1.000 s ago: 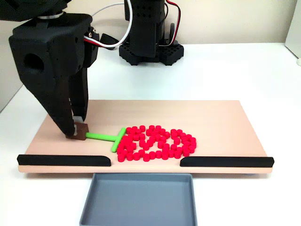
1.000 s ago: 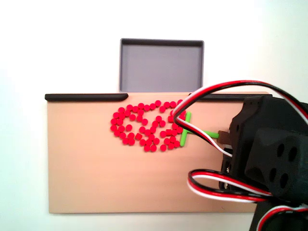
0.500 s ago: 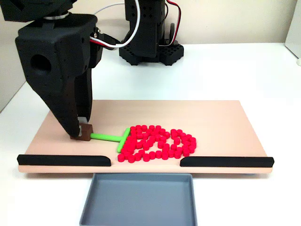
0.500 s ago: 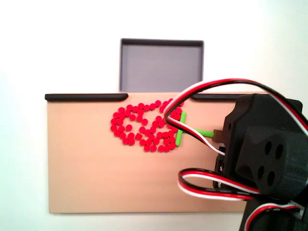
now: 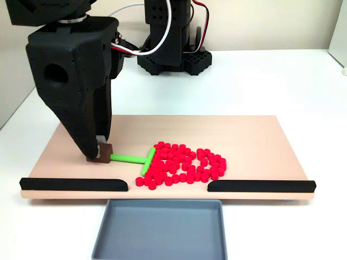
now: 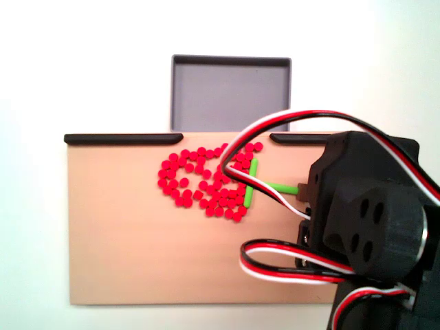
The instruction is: Gather the right side granules
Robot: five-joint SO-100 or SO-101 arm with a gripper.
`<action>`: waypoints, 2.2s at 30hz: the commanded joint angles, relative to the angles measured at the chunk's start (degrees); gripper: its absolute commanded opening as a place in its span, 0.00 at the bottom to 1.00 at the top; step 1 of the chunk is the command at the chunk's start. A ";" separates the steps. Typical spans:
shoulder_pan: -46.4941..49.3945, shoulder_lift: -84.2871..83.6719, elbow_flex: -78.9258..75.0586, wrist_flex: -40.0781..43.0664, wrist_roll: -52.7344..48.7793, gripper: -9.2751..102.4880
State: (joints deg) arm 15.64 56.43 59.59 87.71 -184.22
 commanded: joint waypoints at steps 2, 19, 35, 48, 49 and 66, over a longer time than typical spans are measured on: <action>-0.09 0.97 0.00 0.44 -14.77 0.08; 7.03 8.00 1.49 0.97 -16.96 0.08; -1.76 24.52 14.41 0.97 53.79 0.08; -13.97 34.54 26.63 0.97 86.84 0.08; -14.50 34.19 26.46 0.97 88.24 0.08; -16.17 30.50 25.58 0.88 96.06 0.08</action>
State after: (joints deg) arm -0.88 87.80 86.48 89.03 -88.15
